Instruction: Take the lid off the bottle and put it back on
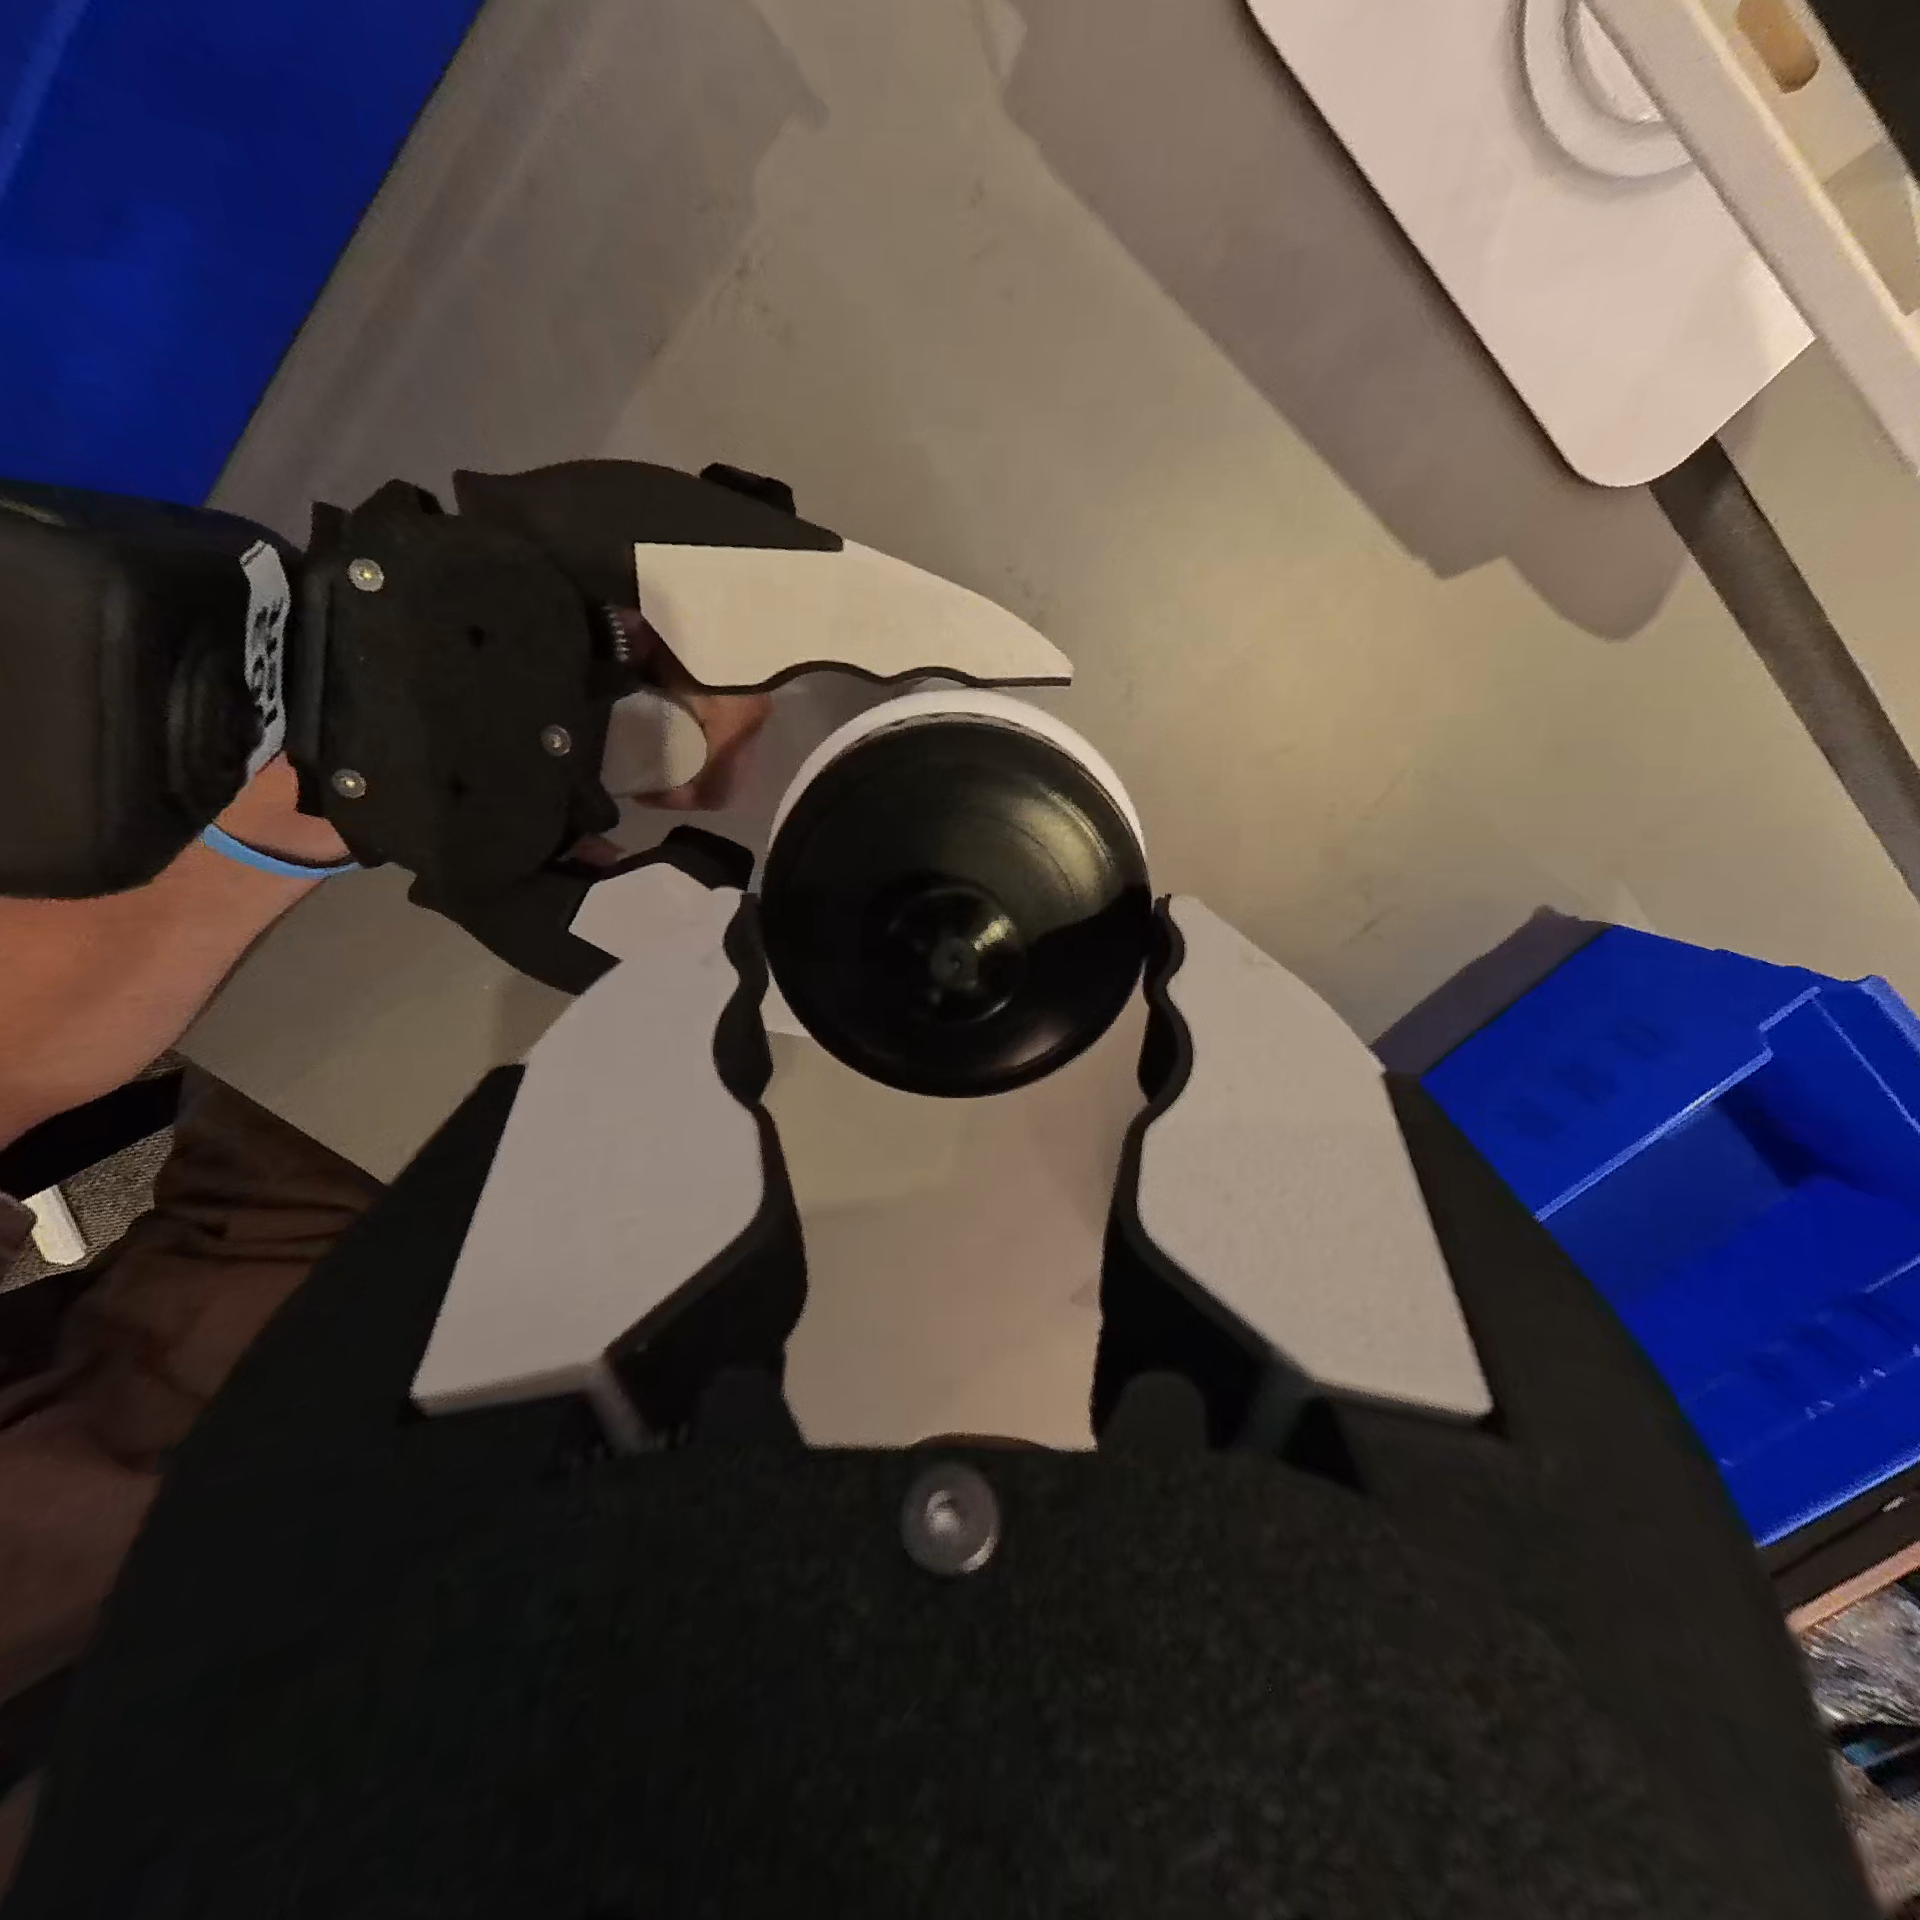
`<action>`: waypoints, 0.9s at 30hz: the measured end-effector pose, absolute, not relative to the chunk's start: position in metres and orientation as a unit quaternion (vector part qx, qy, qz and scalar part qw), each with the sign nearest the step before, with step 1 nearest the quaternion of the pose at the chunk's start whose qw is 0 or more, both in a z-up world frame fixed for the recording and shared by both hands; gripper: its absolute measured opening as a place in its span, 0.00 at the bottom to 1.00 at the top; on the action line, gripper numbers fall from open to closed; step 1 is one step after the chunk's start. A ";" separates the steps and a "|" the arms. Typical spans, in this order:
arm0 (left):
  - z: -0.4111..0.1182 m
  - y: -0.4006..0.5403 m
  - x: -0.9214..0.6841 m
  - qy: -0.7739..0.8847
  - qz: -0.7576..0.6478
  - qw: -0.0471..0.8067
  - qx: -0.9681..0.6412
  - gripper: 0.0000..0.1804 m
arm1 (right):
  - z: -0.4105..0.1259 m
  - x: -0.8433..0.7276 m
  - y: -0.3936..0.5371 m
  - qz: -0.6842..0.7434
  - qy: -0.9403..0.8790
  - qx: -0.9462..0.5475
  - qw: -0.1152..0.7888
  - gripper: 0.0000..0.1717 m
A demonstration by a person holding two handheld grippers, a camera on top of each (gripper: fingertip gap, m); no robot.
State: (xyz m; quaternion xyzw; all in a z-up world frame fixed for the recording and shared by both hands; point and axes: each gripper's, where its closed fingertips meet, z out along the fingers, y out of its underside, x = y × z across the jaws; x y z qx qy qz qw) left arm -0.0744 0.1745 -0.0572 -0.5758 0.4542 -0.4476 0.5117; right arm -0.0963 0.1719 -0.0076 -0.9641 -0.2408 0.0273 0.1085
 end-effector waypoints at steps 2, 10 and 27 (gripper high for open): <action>-0.057 0.174 -0.075 0.457 -0.445 0.511 -0.577 0.47 | -0.008 -0.097 0.171 0.026 -0.247 -0.963 0.109 0.41; -0.059 0.175 -0.075 0.463 -0.434 0.506 -0.585 0.47 | -0.008 -0.096 0.171 0.024 -0.276 -0.955 0.103 0.41; -0.059 0.175 -0.074 0.470 -0.444 0.502 -0.574 0.47 | -0.008 -0.094 0.170 0.026 -0.386 -0.917 0.092 0.41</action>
